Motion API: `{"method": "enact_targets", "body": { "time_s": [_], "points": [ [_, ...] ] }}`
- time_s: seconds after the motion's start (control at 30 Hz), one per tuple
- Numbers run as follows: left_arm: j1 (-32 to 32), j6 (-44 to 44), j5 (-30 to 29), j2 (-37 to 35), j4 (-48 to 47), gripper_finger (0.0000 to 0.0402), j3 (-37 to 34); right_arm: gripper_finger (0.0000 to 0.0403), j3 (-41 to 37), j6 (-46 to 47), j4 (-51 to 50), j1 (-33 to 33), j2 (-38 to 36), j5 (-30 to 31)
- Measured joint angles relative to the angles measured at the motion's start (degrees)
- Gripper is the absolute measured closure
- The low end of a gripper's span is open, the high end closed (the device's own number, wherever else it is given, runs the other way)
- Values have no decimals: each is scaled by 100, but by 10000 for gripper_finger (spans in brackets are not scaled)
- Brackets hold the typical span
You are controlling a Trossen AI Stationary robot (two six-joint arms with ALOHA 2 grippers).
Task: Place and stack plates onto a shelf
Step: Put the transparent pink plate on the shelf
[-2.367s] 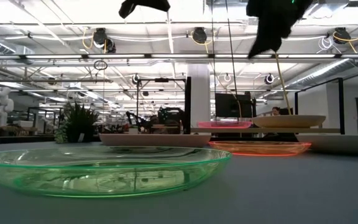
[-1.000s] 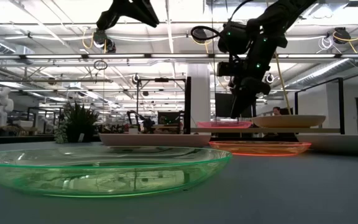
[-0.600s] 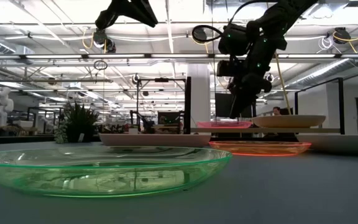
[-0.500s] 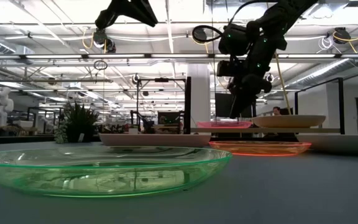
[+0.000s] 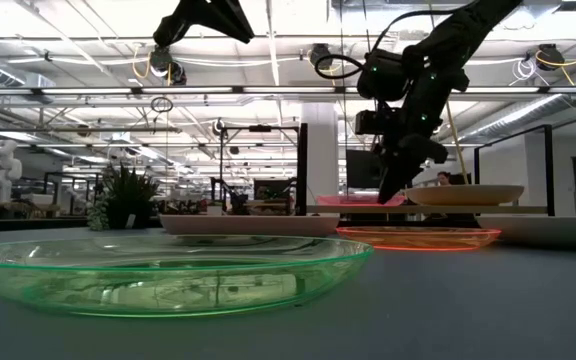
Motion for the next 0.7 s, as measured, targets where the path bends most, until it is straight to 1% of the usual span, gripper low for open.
{"method": "enact_targets", "body": {
  "time_s": [0.07,0.27,0.33,0.7],
  "points": [
    [1,0,0,0,0,364,0,403,-1,-43,125,-1,0,133],
    [1,-4,0,0,4,364,0,403,0,-56,206,-52,0,166],
    [1,-4,-1,0,4,364,0,403,0,-59,204,-70,0,288],
    [1,-7,-46,0,7,364,-2,403,-1,-58,601,-221,8,297]
  ]
}}
